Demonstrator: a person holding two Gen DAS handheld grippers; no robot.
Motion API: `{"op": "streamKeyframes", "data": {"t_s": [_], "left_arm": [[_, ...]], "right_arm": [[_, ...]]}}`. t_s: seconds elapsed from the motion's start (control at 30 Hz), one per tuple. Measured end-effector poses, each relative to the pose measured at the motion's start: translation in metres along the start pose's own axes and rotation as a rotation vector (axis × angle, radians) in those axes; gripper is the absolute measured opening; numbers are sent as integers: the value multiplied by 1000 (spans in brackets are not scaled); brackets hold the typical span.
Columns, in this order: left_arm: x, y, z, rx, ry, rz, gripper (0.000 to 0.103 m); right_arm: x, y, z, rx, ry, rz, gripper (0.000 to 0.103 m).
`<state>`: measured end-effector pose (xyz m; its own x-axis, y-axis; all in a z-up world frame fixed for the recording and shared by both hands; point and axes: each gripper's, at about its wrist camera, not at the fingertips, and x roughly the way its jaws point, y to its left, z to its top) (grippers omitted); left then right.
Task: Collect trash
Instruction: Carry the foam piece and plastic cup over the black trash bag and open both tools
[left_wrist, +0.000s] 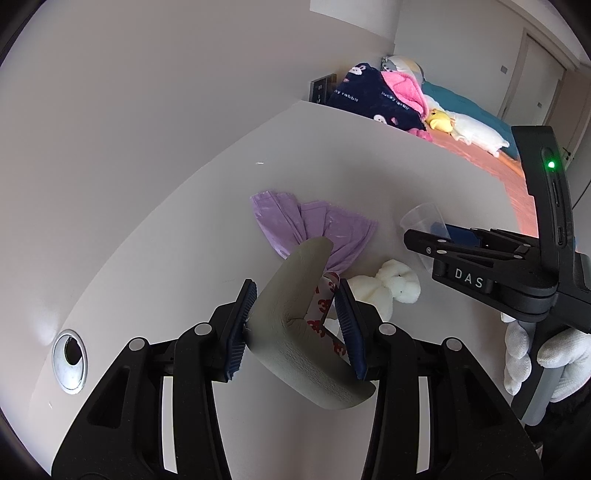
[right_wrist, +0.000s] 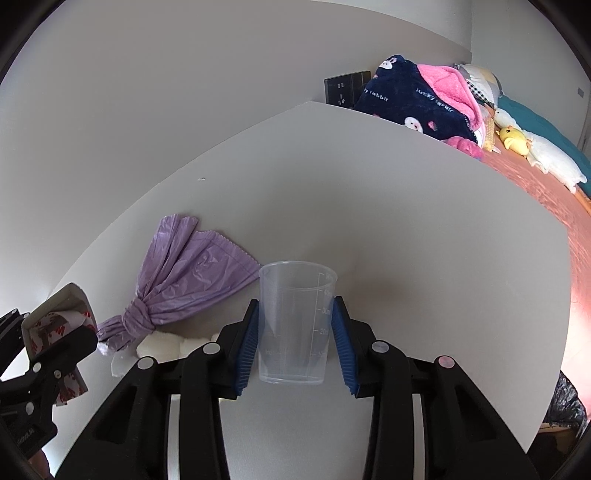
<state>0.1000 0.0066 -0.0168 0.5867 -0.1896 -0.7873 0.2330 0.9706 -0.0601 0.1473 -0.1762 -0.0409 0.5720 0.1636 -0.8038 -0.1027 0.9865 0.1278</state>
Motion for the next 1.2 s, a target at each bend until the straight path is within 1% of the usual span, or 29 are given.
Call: {"op": "streamKeyframes", "data": {"t_s": [0.23, 0.43, 0.87, 1.2], "left_arm": [[-10, -13, -2, 21, -19, -11, 43], [-18, -33, -4, 50, -36, -23, 43], [-29, -83, -20, 100, -34, -78, 43], [-38, -122, -34, 152, -34, -125, 43]], "right_arm": [[-25, -5, -13, 9, -10, 16, 40], [-50, -11, -29, 14, -24, 21, 40], [-103, -36, -67, 40, -54, -1, 40], [-142, -54, -97, 60, -99, -32, 40]]}}
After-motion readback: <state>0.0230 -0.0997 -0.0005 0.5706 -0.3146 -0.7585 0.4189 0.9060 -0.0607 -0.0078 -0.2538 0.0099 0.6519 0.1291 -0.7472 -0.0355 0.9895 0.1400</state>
